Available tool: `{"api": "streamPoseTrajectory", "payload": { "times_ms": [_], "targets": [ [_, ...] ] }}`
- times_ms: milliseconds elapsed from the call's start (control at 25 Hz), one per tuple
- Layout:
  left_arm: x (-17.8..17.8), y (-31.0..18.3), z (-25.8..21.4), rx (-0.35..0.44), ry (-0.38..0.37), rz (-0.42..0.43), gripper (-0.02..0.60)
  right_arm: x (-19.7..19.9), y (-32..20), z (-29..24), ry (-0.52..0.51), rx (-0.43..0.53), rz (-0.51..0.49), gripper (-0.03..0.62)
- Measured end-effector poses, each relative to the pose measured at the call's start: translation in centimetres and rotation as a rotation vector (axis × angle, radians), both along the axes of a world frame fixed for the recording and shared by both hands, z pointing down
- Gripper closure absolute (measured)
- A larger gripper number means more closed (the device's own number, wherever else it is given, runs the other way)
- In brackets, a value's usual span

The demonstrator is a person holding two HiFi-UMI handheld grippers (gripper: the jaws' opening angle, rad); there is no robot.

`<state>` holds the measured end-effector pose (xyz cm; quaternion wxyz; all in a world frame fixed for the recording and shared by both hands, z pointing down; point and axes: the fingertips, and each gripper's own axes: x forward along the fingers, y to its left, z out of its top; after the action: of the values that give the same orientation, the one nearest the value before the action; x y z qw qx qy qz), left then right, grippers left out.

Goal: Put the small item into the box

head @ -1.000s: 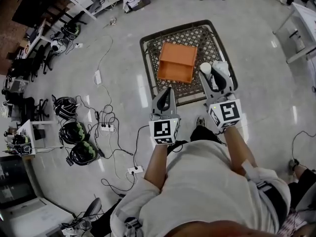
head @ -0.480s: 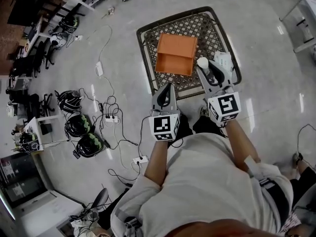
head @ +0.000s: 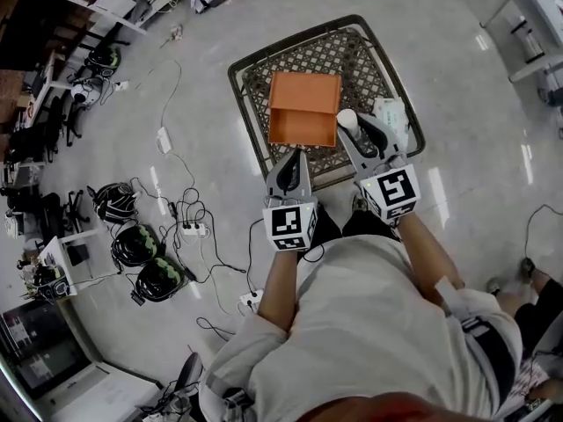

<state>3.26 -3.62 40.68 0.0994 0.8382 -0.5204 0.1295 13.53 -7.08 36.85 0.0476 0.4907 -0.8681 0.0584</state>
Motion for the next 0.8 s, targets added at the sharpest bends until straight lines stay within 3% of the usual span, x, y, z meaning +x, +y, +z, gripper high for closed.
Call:
{"api": "streamPoseTrajectory", "payload": {
  "times_ms": [320,800],
  "targets": [
    [-4.0,-4.6,2.0,-0.070,0.027,0.059,0.571,-3.6,-4.0,2.2,0.009,-0.098,0.054,0.467],
    [-10.0,-10.4,7.3,-0.164,0.026,0.224,0.571,-9.2,-7.2,8.4,0.045,-0.256,0.169,0.467]
  ]
}}
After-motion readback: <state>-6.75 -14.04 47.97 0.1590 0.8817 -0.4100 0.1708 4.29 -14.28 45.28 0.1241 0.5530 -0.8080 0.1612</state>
